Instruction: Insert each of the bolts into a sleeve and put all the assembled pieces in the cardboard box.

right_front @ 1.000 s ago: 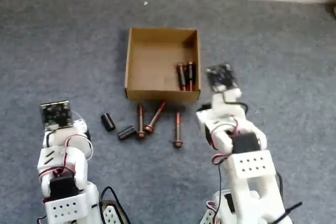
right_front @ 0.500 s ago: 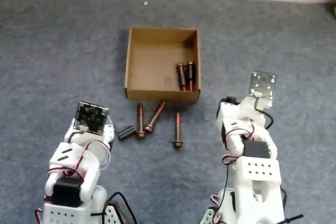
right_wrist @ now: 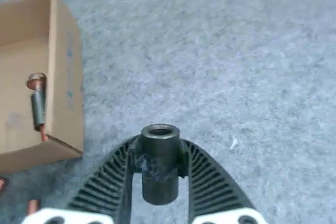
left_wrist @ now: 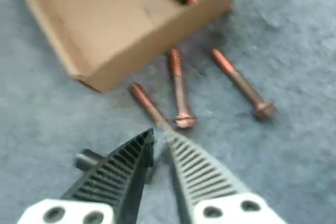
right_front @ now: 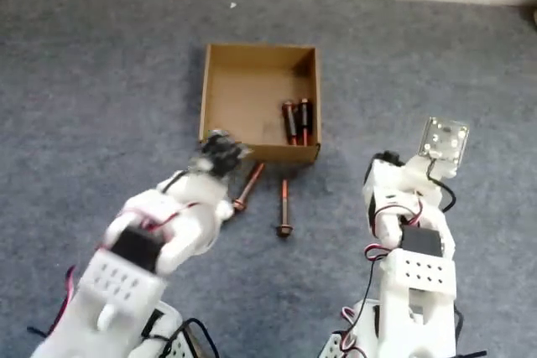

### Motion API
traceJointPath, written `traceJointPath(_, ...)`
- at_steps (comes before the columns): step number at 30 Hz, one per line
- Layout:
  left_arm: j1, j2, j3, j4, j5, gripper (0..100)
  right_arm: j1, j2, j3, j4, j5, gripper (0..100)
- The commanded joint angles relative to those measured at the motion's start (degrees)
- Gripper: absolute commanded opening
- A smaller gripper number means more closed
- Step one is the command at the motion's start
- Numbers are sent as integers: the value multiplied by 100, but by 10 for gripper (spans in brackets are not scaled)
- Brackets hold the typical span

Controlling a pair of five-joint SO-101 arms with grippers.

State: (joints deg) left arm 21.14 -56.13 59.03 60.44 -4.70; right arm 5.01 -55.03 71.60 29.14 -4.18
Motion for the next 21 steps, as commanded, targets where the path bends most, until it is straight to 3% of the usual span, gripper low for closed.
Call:
traceJointPath(1, 418, 1332, -857, -35, 800, 155, 75, -163, -57, -189, -70, 4)
traceJointPath(13, 1323, 4813, -3002, -35, 2760, 182, 75, -163, -57, -189, -70, 4)
traceJointPath(21, 1385, 6475, -3952, -44, 3279, 182, 75, -163, -48, -189, -70, 4)
